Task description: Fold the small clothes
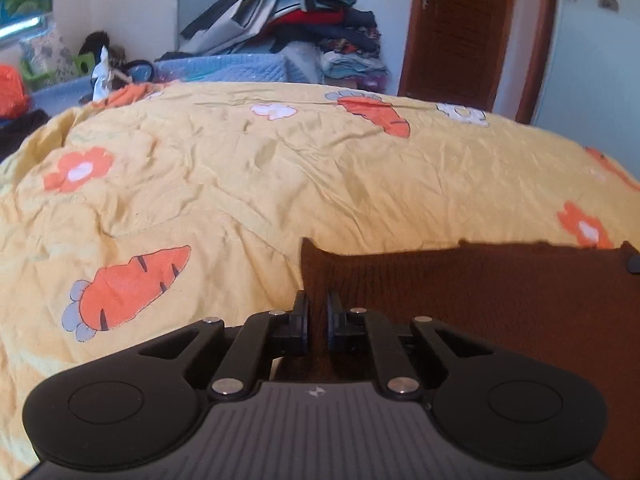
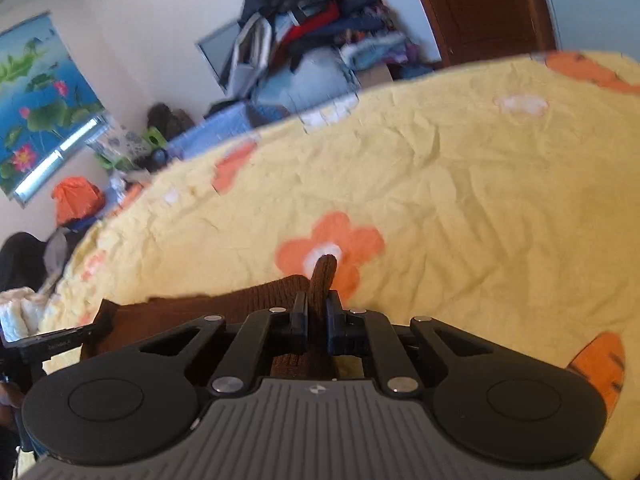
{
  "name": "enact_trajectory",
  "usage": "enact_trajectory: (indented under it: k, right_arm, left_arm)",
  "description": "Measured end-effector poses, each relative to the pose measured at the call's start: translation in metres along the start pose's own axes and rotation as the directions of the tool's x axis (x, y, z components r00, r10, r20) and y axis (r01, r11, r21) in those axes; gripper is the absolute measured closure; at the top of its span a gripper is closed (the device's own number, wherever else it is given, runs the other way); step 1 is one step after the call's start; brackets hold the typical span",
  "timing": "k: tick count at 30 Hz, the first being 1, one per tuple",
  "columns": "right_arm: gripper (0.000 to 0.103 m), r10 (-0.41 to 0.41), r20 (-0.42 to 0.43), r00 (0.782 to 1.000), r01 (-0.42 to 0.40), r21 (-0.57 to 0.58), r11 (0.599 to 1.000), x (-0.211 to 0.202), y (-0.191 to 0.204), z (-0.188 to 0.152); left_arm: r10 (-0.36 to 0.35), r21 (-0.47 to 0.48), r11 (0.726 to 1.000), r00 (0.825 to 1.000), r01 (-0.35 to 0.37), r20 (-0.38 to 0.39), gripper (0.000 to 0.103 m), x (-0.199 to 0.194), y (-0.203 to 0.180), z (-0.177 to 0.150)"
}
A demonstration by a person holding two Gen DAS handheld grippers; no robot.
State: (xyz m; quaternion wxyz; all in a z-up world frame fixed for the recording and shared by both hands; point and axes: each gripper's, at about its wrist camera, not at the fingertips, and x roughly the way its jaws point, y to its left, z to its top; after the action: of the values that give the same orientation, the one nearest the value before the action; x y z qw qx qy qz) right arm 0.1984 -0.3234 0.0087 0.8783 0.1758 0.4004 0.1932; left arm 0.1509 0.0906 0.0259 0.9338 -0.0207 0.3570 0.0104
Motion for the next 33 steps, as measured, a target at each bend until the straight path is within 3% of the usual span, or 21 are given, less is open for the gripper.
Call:
enact_trajectory:
  k: [1, 3, 5, 7, 8, 9, 11, 14, 15, 16, 18, 21, 24, 26, 27, 29, 31, 33]
  right_arm:
    - [0.086, -0.001, 0.006, 1.0, 0.001, 0.006, 1.0, 0.005, -0.001, -0.005]
    - [0.069, -0.021, 0.036, 0.999, 0.02, 0.017, 1.0, -0.005, 0.005, -0.007]
    - [0.035, -0.06, 0.116, 0.991, 0.058, 0.019, 0.998, -0.029, 0.016, -0.009]
    - [0.03, -0.05, 0.239, 0.97, 0.061, -0.035, 0.998, -0.057, 0.036, -0.015]
    - [0.025, -0.029, 0.251, 0.968, 0.045, -0.058, 0.997, -0.062, 0.047, -0.019]
    - [0.022, -0.006, 0.232, 0.973, 0.027, -0.085, 0.996, -0.061, 0.059, -0.021]
    - [0.013, 0.013, 0.174, 0.985, 0.015, -0.162, 0.987, -0.045, 0.081, -0.03]
    - [0.014, -0.108, 0.077, 0.991, 0.125, -0.275, 0.953, -0.006, 0.089, -0.046]
    - [0.014, -0.174, 0.05, 0.984, 0.181, -0.296, 0.938, 0.006, 0.082, -0.052]
    - [0.012, -0.178, 0.113, 0.978, 0.207, -0.357, 0.911, 0.006, 0.077, -0.061]
    - [0.013, -0.142, 0.131, 0.981, 0.174, -0.284, 0.943, -0.003, 0.062, -0.058]
    - [0.012, -0.128, 0.127, 0.984, 0.157, -0.252, 0.955, -0.004, 0.058, -0.055]
    - [0.011, -0.222, 0.146, 0.964, 0.256, -0.281, 0.925, -0.011, 0.083, -0.063]
    - [0.001, -0.141, 0.16, 0.977, 0.185, -0.307, 0.934, -0.025, 0.097, -0.075]
    - [0.001, -0.11, 0.148, 0.983, 0.155, -0.339, 0.928, -0.027, 0.104, -0.082]
    - [0.0, -0.185, 0.08, 0.98, 0.201, -0.426, 0.882, -0.01, 0.106, -0.097]
    - [0.0, -0.108, 0.086, 0.99, 0.132, -0.356, 0.925, -0.013, 0.085, -0.098]
    - [0.001, -0.131, 0.061, 0.99, 0.144, -0.333, 0.932, -0.019, 0.081, -0.089]
  left_arm:
    - [0.007, -0.002, 1.0, 1.0, -0.007, -0.006, 0.092, -0.004, -0.002, 0.002]
    - [0.024, 0.009, 1.0, 1.0, -0.024, 0.009, 0.087, -0.02, -0.009, 0.006]
    - [0.04, 0.019, 0.999, 0.997, -0.041, 0.068, 0.083, -0.046, -0.019, 0.005]
    - [-0.026, 0.04, 0.999, 0.993, 0.022, 0.116, 0.063, -0.066, -0.035, 0.002]
    - [-0.054, 0.051, 0.998, 0.991, 0.048, 0.126, 0.054, -0.071, -0.046, -0.001]
    - [-0.076, 0.071, 0.995, 0.989, 0.068, 0.123, 0.035, -0.071, -0.057, -0.004]
    - [-0.089, 0.137, 0.988, 0.99, 0.073, 0.109, 0.032, -0.06, -0.081, -0.012]
    - [0.007, 0.217, 0.976, 0.998, -0.019, 0.056, 0.032, -0.028, -0.093, -0.031]
    - [-0.014, 0.177, 0.984, 0.997, 0.001, 0.073, 0.032, -0.026, -0.084, -0.036]
    - [-0.04, 0.113, 0.993, 0.998, 0.035, 0.047, 0.031, -0.026, -0.073, -0.033]
    - [-0.064, 0.045, 0.997, 0.997, 0.062, 0.051, 0.031, -0.025, -0.058, -0.032]
    - [-0.056, 0.078, 0.996, 0.997, 0.052, 0.044, 0.029, -0.024, -0.063, -0.032]
    - [-0.034, 0.098, 0.995, 0.998, 0.028, 0.051, 0.029, -0.025, -0.069, -0.034]
    - [-0.044, 0.082, 0.996, 0.998, 0.04, 0.05, 0.028, -0.024, -0.067, -0.034]
    - [-0.045, 0.082, 0.996, 0.998, 0.041, 0.05, 0.028, -0.024, -0.067, -0.034]
    - [-0.048, 0.083, 0.996, 0.998, 0.044, 0.049, 0.027, -0.024, -0.066, -0.034]
    - [-0.044, 0.086, 0.995, 0.998, 0.04, 0.049, 0.027, -0.024, -0.067, -0.034]
    - [0.006, 0.111, 0.994, 0.998, -0.012, 0.059, 0.026, -0.029, -0.072, -0.035]
